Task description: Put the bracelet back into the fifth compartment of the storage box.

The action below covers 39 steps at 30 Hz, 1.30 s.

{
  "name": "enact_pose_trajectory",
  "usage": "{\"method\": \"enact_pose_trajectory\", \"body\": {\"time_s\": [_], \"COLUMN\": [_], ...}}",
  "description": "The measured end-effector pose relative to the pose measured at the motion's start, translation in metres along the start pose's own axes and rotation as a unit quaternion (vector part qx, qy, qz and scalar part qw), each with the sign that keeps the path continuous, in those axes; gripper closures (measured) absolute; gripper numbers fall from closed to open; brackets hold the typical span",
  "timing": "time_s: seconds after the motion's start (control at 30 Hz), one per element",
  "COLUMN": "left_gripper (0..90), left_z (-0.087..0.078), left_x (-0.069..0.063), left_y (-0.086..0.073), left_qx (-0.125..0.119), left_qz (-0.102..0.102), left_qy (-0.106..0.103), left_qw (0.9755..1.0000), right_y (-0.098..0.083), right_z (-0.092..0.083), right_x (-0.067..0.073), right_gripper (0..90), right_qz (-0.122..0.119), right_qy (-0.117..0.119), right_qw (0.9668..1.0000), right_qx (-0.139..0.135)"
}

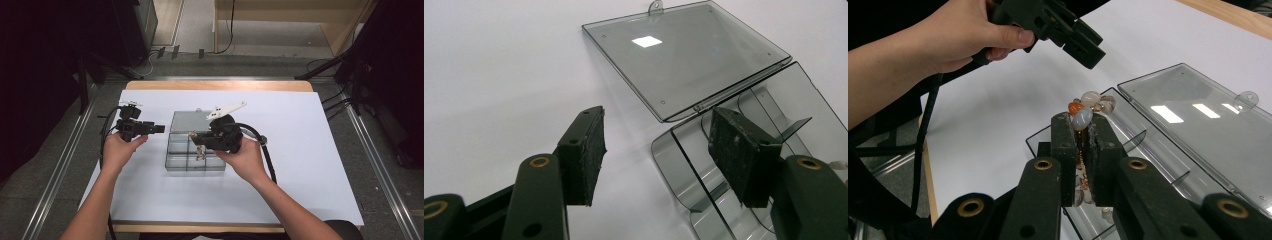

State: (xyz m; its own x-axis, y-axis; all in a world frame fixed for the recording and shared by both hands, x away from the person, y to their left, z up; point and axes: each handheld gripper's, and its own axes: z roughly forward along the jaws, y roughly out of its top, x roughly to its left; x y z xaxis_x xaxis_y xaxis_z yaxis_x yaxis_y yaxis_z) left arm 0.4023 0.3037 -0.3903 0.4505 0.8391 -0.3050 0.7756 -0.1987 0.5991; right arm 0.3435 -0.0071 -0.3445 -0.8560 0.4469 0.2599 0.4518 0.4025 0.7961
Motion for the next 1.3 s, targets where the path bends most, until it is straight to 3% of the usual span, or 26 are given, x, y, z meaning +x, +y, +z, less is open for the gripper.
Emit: {"method": "enact_pose_trajectory", "body": {"time_s": [0.47, 1.3], "left_gripper": [40.6, 40.6], "left_z": [-0.002, -0.004], "left_x": [0.001, 0.000], "left_y": [0.000, 0.001], "left_qx": [-0.002, -0.006], "left_qz": [0.000, 0.000], "left_qy": [-0.001, -0.001], "left_qw": [1.0000, 1.0000], "right_y": [-0.011, -0.030], "right_z": [0.017, 0.040], "right_x": [0.000, -0.009], "right_gripper": [85.5, 85.5], "right_qz": [-0.003, 0.013], "right_qy": [0.001, -0.006], "right_qw": [0.9999, 0.9993], "right_qx": [0.011, 0.035]}}
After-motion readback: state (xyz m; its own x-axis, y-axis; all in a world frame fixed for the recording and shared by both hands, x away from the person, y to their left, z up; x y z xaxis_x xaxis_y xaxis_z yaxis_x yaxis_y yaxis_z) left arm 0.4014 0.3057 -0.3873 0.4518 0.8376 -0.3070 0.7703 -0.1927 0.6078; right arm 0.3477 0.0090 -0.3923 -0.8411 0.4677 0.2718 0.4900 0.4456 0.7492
